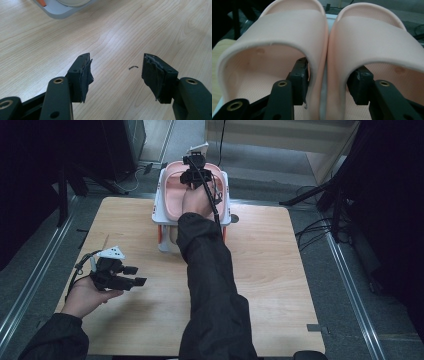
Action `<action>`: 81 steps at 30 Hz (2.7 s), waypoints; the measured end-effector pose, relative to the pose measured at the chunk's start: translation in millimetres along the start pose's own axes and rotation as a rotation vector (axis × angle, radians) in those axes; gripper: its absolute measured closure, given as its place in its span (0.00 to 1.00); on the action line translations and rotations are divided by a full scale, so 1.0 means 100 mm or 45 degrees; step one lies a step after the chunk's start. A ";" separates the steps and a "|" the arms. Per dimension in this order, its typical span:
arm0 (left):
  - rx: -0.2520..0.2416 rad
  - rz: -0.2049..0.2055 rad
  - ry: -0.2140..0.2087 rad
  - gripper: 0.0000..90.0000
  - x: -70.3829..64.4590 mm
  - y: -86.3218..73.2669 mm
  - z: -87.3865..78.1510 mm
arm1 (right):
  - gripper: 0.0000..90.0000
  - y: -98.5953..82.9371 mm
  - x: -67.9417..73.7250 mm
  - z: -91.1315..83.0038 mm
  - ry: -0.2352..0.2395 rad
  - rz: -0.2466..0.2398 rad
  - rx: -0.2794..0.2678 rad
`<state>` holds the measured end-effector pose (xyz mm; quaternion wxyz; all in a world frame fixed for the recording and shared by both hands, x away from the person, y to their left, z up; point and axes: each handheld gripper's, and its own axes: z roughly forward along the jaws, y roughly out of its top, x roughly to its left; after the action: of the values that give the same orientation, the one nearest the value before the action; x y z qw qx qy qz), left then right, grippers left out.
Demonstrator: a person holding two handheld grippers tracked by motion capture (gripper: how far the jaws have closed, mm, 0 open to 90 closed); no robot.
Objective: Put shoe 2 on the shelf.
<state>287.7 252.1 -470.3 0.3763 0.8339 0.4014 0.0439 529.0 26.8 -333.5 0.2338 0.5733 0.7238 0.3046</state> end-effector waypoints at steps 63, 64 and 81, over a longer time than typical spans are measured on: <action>-0.004 -0.041 -0.028 0.46 -0.15 0.21 0.41 | 0.61 -2.17 -0.97 -1.13 0.720 -0.462 -0.134; -0.004 -0.038 -0.025 0.46 -0.16 0.21 0.41 | 0.61 -2.20 -0.99 -1.13 0.723 -0.463 -0.130; 0.009 -0.017 -0.020 0.44 -0.19 0.25 0.48 | 0.53 -2.76 -1.32 -1.01 0.807 -0.480 -0.138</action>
<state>308.5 200.4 -483.7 0.3769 0.8328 0.4042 0.0332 301.0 -162.4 -459.4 0.0802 0.2941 0.8359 0.4565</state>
